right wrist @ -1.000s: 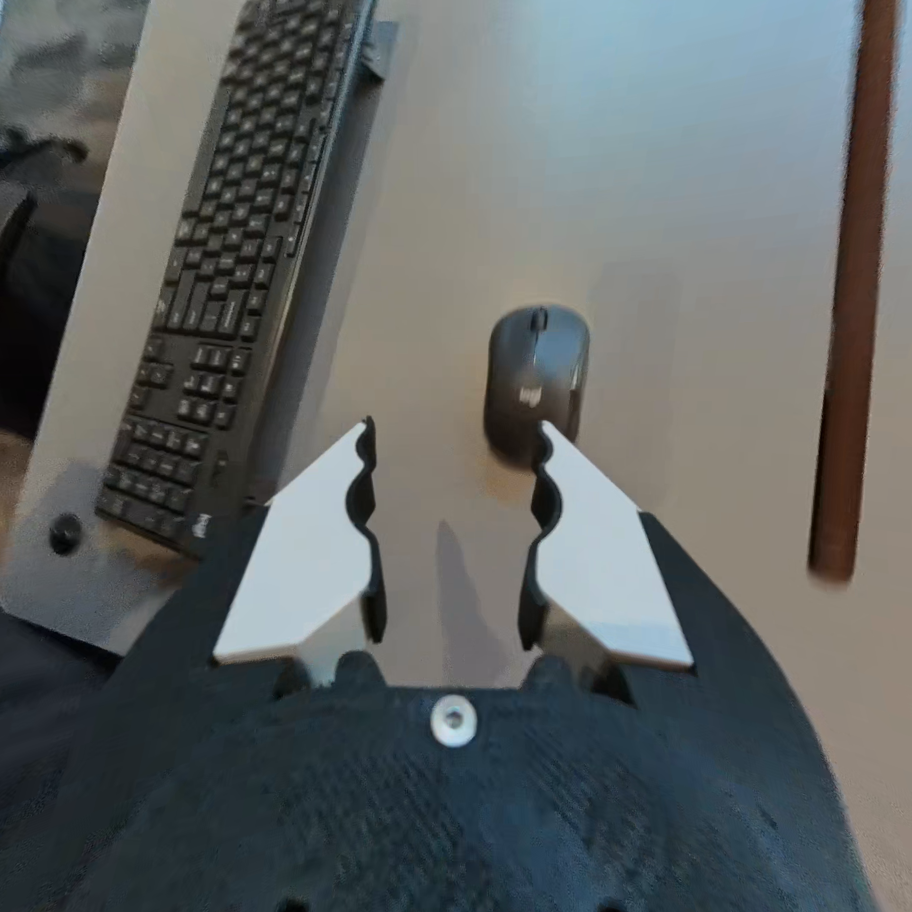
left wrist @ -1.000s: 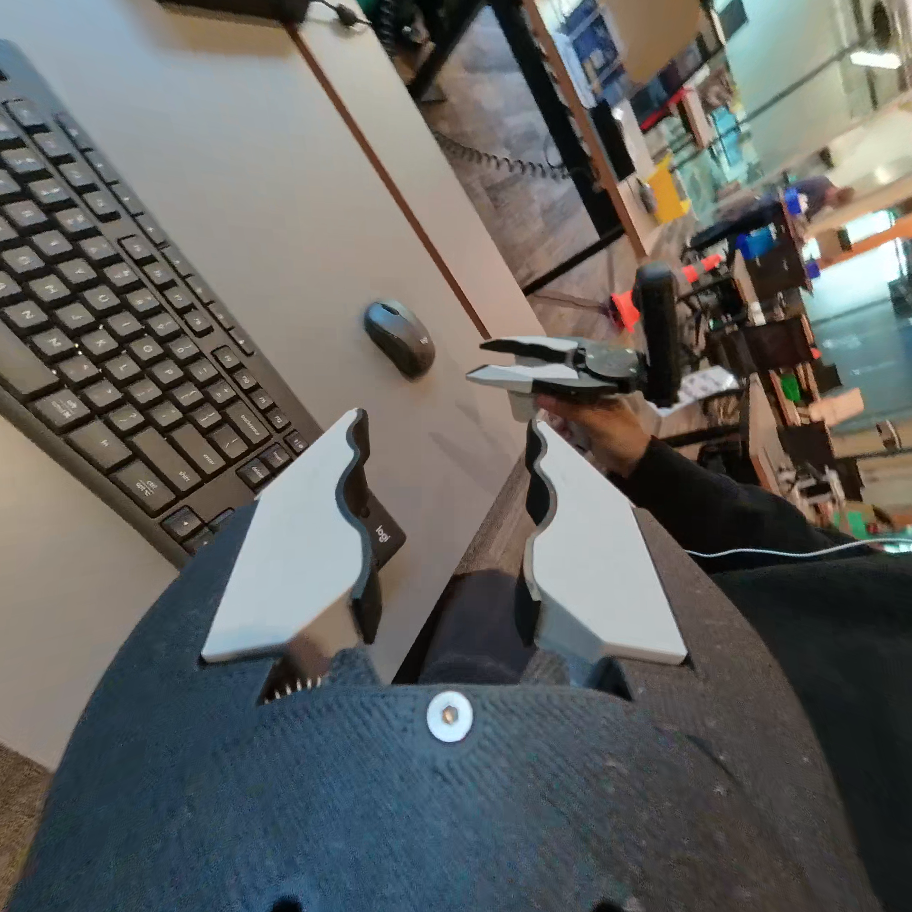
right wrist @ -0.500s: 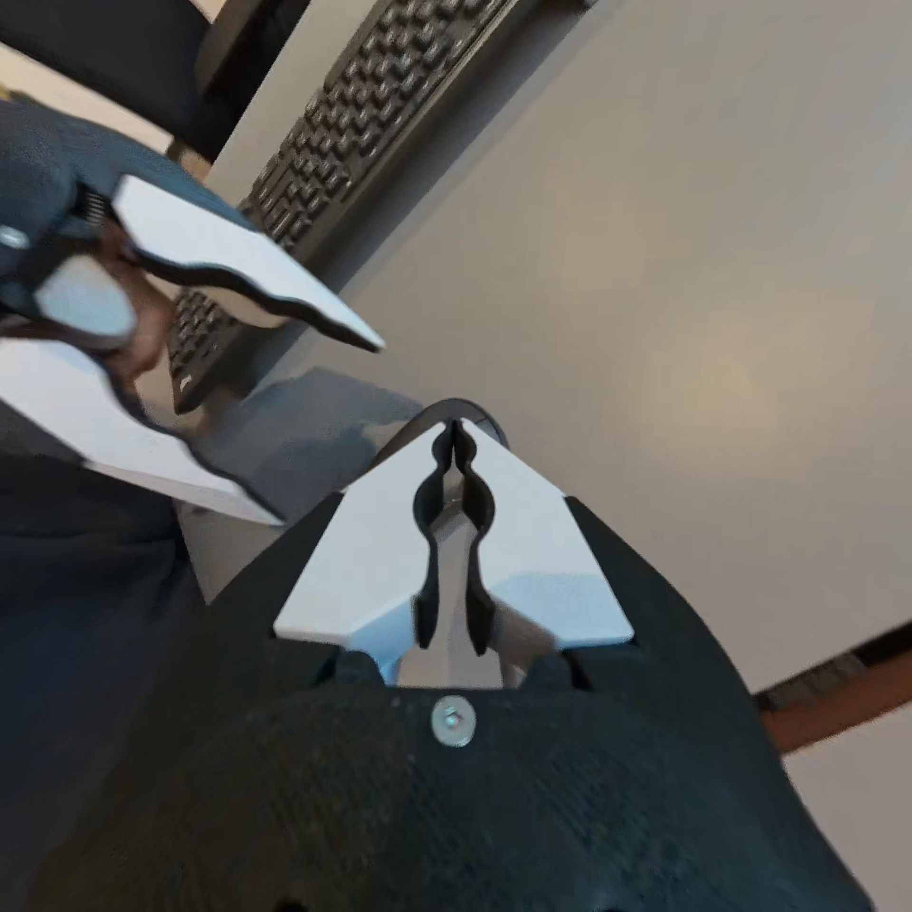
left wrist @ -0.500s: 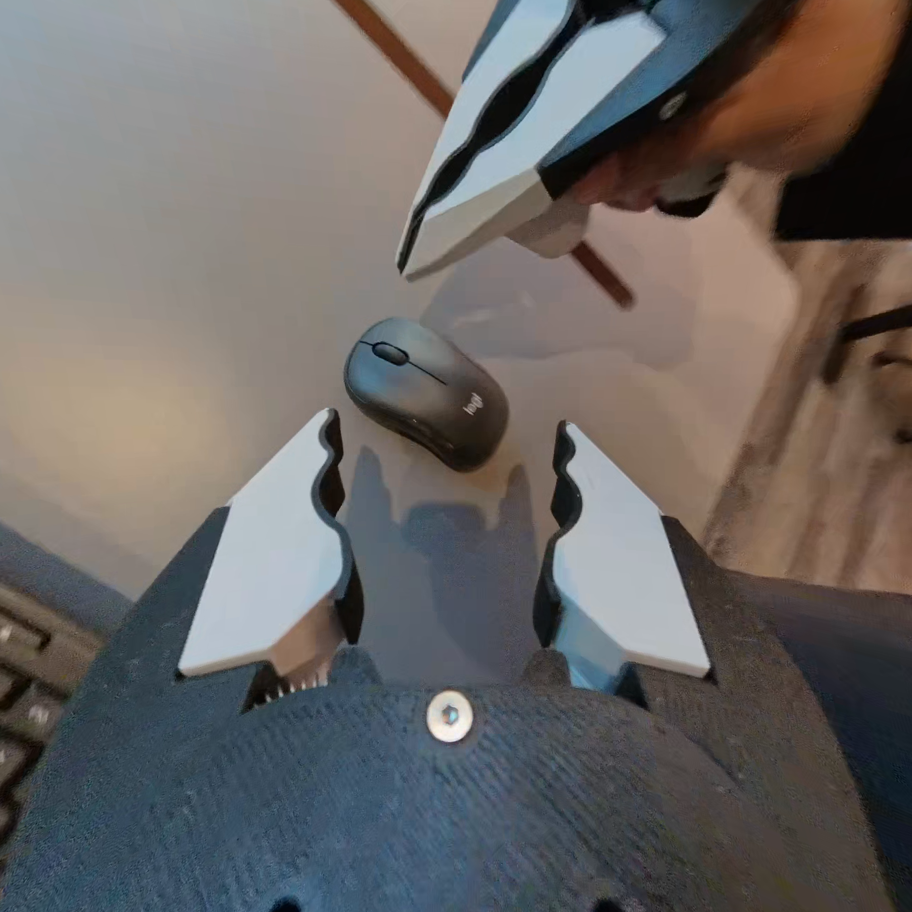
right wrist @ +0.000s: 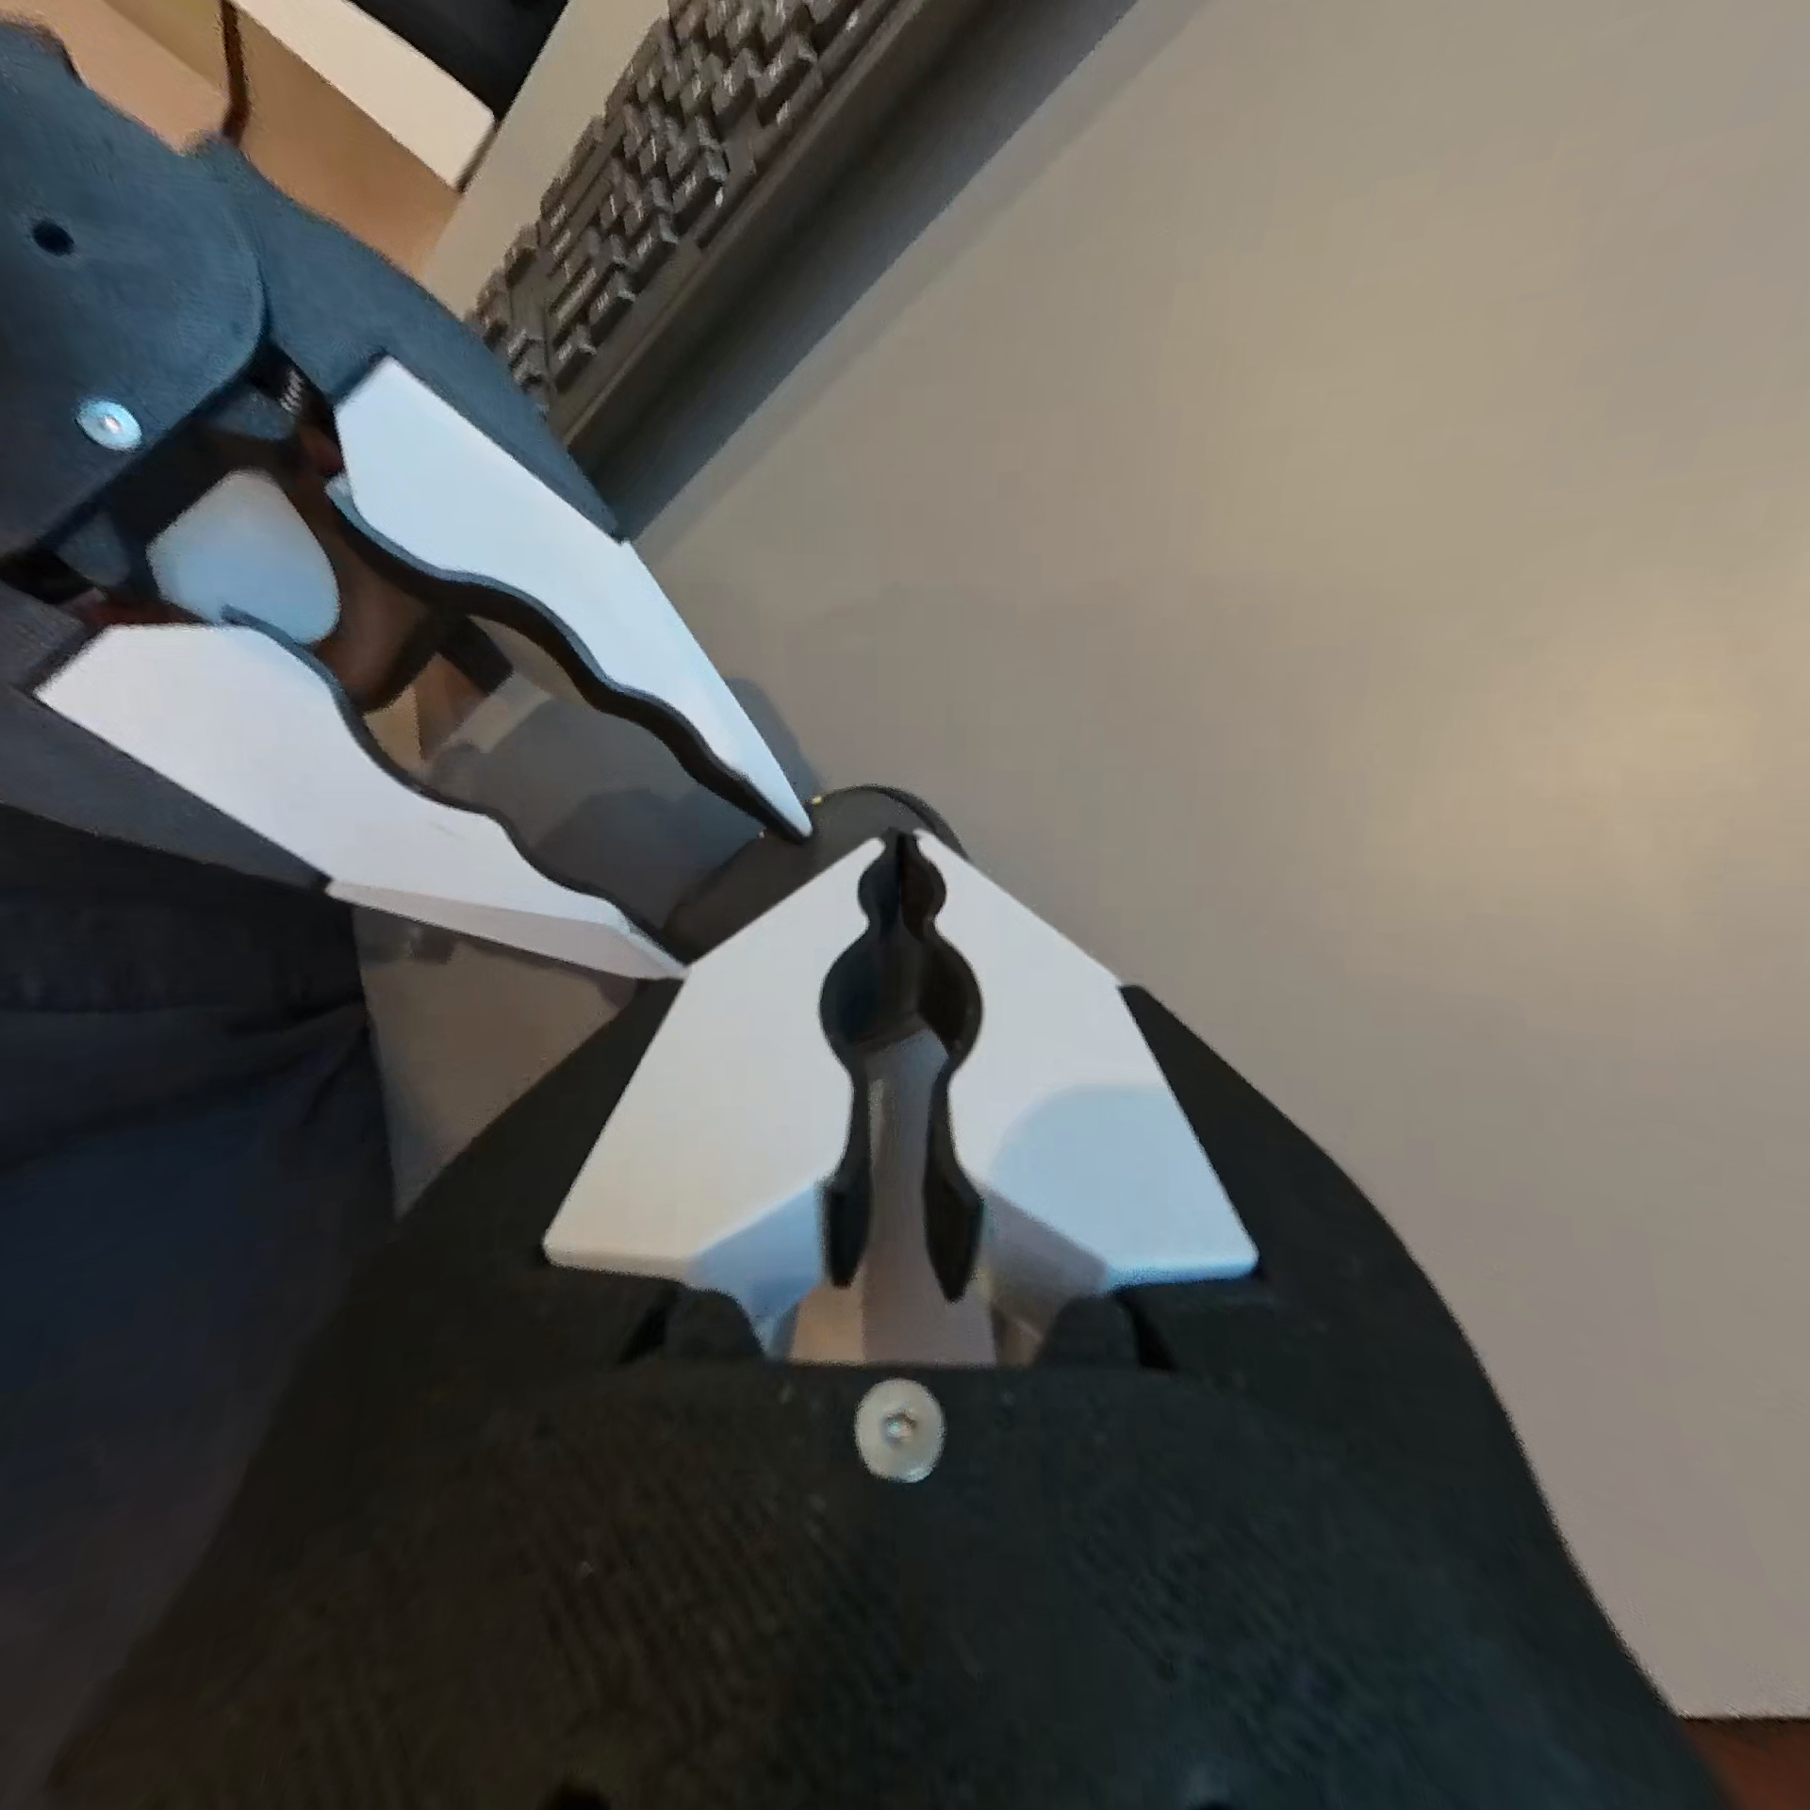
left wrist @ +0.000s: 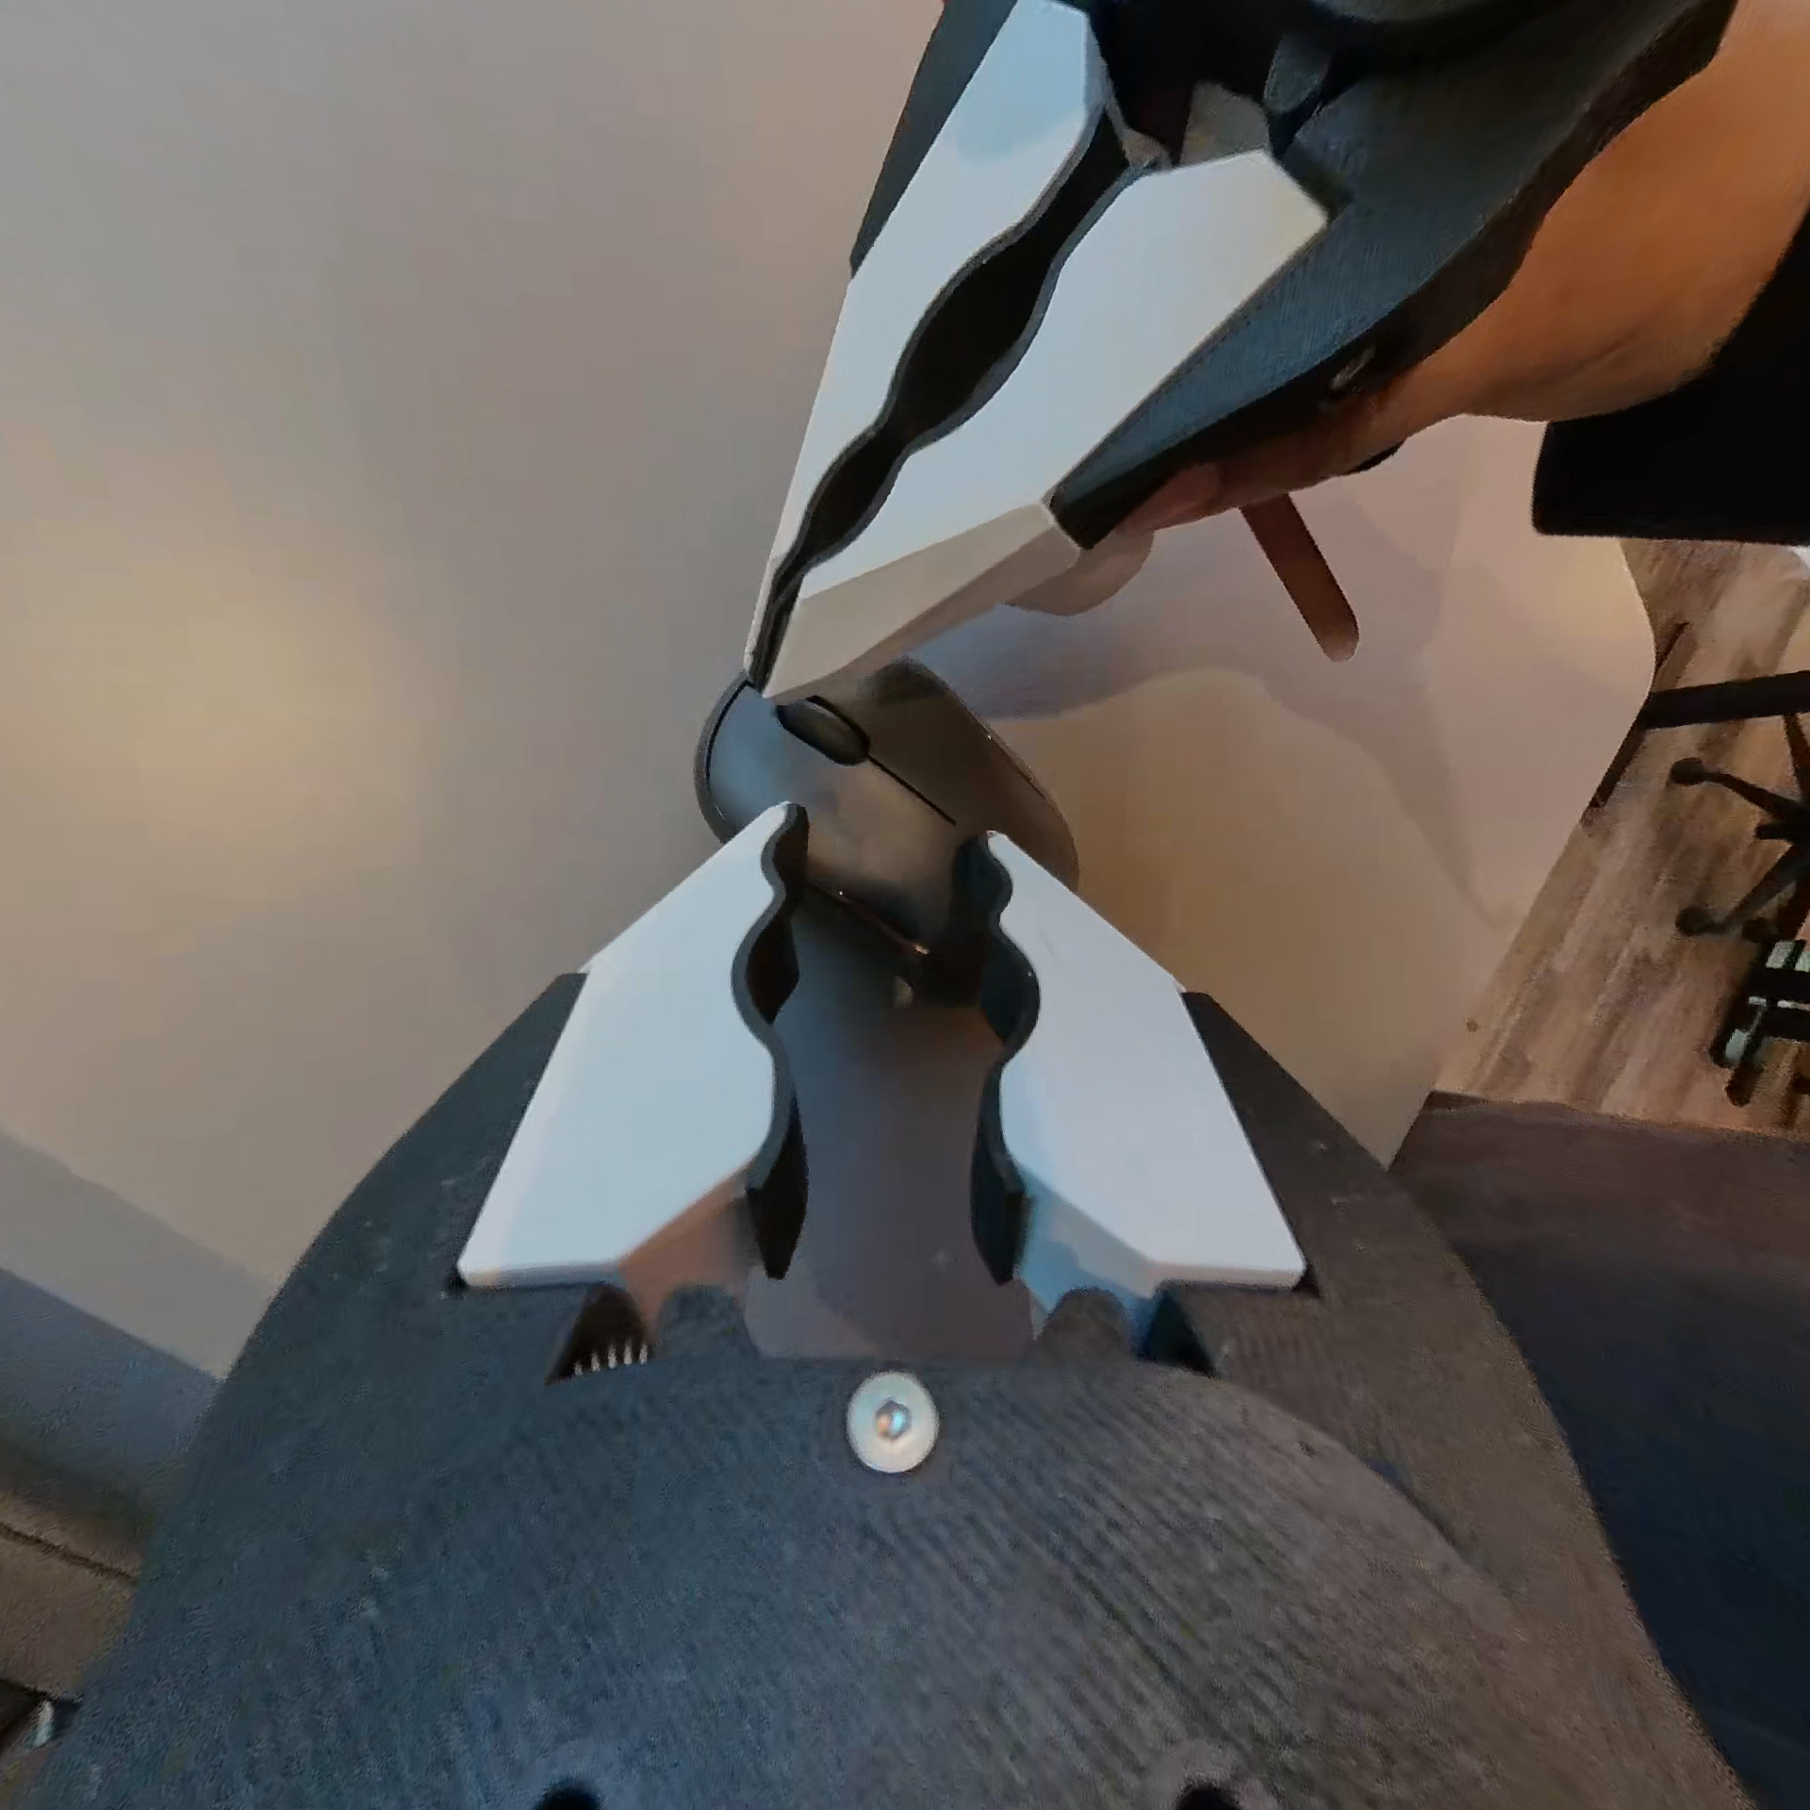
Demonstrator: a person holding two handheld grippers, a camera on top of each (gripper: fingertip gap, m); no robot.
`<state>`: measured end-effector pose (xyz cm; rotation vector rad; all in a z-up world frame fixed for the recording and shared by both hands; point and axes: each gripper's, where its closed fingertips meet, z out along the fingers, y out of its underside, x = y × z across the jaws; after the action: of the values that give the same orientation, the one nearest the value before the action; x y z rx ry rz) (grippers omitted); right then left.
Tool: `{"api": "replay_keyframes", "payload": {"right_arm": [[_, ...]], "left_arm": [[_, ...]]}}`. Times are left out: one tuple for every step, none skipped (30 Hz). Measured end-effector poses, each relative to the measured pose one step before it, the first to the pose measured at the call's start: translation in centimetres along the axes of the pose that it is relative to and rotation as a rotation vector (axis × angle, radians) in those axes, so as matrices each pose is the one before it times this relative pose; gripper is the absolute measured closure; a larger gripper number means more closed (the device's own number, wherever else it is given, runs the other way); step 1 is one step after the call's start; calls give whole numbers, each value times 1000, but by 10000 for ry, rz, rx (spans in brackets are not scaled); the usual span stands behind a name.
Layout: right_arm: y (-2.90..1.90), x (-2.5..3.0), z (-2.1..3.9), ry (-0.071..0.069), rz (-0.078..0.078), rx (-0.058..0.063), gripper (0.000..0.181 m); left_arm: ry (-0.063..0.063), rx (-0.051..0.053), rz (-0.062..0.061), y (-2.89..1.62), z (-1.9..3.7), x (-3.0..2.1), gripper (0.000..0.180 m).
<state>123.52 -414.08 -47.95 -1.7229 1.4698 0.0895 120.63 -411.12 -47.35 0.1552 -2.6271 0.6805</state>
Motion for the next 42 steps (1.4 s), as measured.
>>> {"api": "replay_keyframes", "payload": {"right_arm": [[207,59,111,23,-111,-81,181],[13,-38,3,-57,-2,29,181],[-21,-127,-99,-101,48,26,181],[-11,-214,-139,-115,-8,20,181],[65,-377,-193,-175,-49,-8,181],[114,-500,-74,-220,-39,-41,181],[250,-541,-29,-238,-23,-122,181],[401,-353,39,-113,-84,-215,181],[-8,-21,-52,103,-119,65,181],[14,-15,-10,28,-27,32,181],[1,-24,27,-48,42,33,181],[-68,24,37,-67,50,75,181],[-221,159,3,13,73,157,181],[-271,405,-64,155,74,177,181],[-122,465,2,155,45,57,181],[-97,431,55,114,67,44,181],[33,497,131,170,49,-46,181],[179,422,183,159,-58,-125,181],[-7,161,137,4,-18,-4,181],[-26,43,60,-45,68,-28,181],[-7,-12,27,-20,-9,-26,181],[35,-106,-84,-16,-55,-24,181],[19,-191,-133,-48,-20,0,181],[73,-380,-185,-167,-5,-7,181],[255,-477,-180,-214,12,-73,181],[344,-452,-82,-179,-27,-115,181],[325,-431,2,-158,-42,-101,181],[323,-345,-7,-114,-7,-72,181],[207,-15,-43,90,-19,0,181],[-24,84,-165,139,-27,117,181],[-153,64,-334,82,82,199,181],[-305,120,-375,68,144,262,181],[-239,162,-462,74,102,224,181],[-132,163,-341,73,49,111,181],[-13,186,-127,61,14,11,181],[127,118,-83,41,-3,-50,181],[207,64,-22,9,-15,-73,181],[225,1,22,-14,-17,-63,181],[126,-40,82,-47,-8,-27,181],[9,-71,123,-49,0,12,181],[29,-56,125,-18,-1,28,181],[25,-35,132,13,-13,20,181]], "left_arm": [[7,-37,13,-44,49,-52,149],[5,-40,10,-39,28,32,149],[-9,-38,2,-16,-6,26,149],[-7,-18,-32,-4,-2,26,149],[11,10,-56,-3,8,-4,150],[22,29,-42,4,-23,1,150],[30,40,-12,3,-8,-3,150],[31,27,0,-3,1,-46,151],[24,-6,1,12,25,-25,151],[18,-1,11,-25,14,-5,151],[8,-10,30,-30,17,-10,151],[1,-14,30,7,7,-1,151],[4,-11,15,6,-3,-5,151],[4,-4,-7,-3,2,-12,151],[4,-5,-16,-19,-10,26,151],[0,-14,-14,-25,15,-12,151],[9,-25,-3,-27,36,51,151],[18,-39,8,25,44,74,151],[-14,-41,32,23,34,39,151],[-18,-23,15,-26,-17,21,152],[4,-17,-28,10,6,-23,152],[2,3,-51,-6,40,-77,152],[-21,19,-48,-37,15,-116,154],[26,-13,-58,48,-34,-76,163],[-8,-82,-38,156,72,-253,180],[-140,-107,-34,235,-121,-419,180],[-119,-58,-90,207,50,-461,180],[-274,-310,-88,647,261,-659,180],[-105,-306,-7,681,319,-345,180],[33,-69,-14,356,118,-24,180],[127,174,3,-60,-181,382,180],[206,290,67,-340,-403,577,177],[356,333,177,-427,-487,942,169],[348,293,331,-348,-368,1006,159],[207,133,466,-88,-165,839,150],[6,-42,449,151,59,502,144],[85,-84,390,237,186,603,138],[63,-34,231,100,321,668,127],[-16,11,149,-39,307,430,120],[-94,61,136,-166,306,306,114],[-238,5,136,-94,315,-11,112],[-385,-162,130,144,463,-64,112]]}}
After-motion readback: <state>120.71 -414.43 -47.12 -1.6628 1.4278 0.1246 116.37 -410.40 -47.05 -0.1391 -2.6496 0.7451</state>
